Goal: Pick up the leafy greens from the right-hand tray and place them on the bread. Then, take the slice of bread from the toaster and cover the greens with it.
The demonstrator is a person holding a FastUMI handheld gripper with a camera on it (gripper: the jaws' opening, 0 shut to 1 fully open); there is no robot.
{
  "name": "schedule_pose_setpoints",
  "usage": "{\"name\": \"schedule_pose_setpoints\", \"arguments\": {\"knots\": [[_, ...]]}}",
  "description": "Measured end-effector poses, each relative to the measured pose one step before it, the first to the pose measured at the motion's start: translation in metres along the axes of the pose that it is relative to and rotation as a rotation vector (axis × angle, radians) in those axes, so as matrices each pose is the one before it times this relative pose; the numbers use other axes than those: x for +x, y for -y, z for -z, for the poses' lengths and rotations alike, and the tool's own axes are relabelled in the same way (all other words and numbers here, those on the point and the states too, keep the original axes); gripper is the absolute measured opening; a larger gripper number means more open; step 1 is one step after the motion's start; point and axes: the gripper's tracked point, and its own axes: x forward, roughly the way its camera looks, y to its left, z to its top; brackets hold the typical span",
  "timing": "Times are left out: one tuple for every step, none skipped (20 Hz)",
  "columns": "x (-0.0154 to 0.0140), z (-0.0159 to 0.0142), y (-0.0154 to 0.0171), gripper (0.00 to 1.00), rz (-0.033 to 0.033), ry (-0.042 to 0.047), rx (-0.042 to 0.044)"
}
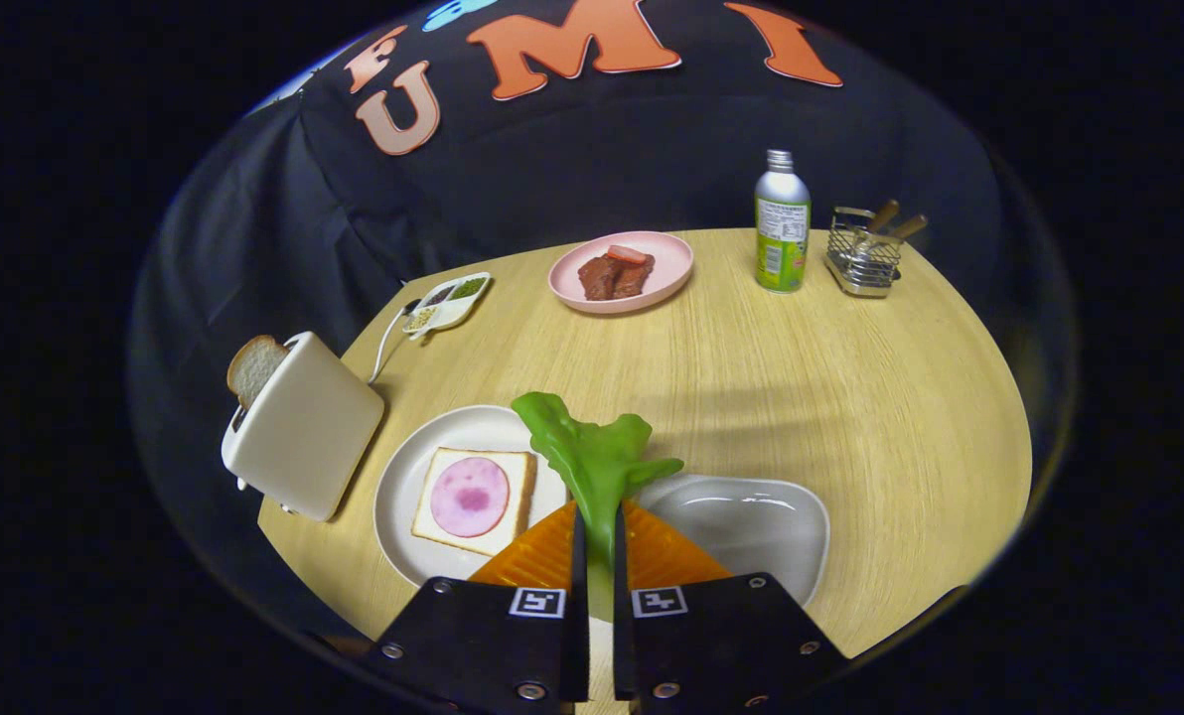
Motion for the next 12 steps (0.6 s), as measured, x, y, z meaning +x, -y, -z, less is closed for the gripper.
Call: {"name": "schedule_pose_setpoints", "arguments": {"knots": [[0.00263, -0.00134, -0.00857, 0.10, -0.02008, -0.00056, -0.00361], [0.00321, -0.00030, -0.00738, 0.10, -0.01701, -0.00070, -0.00281], [0.00463, -0.00066, -0.00738, 0.10, -0.01392, -0.00425, -0.00914], [0.00365, -0.00009, -0.00655, 0.10, -0.01394, 0.00030, -0.00508], [0.00381, -0.00032, -0.00540, 0.10, -0.01376, -0.00176, -0.00093], [0.00464, -0.00116, -0.00781, 0.10, -0.01870, -0.00407, 0.00428], [0.00581, 0.00030, -0.00577, 0.10, -0.01105, -0.00611, 0.01085], [0.00532, 0.00096, -0.00495, 0.10, -0.00987, -0.00555, 0.00592], [0.00571, 0.00022, -0.00386, 0.10, -0.00541, -0.00544, -0.00024], [0.00460, 0.00062, -0.00185, 0.10, 0.00376, -0.00280, -0.00521], [0.00589, 0.00143, -0.00061, 0.10, 0.00840, -0.00990, -0.01011], [0.00494, 0.00292, -0.00268, 0.10, 0.00147, -0.01240, -0.00577]]}}
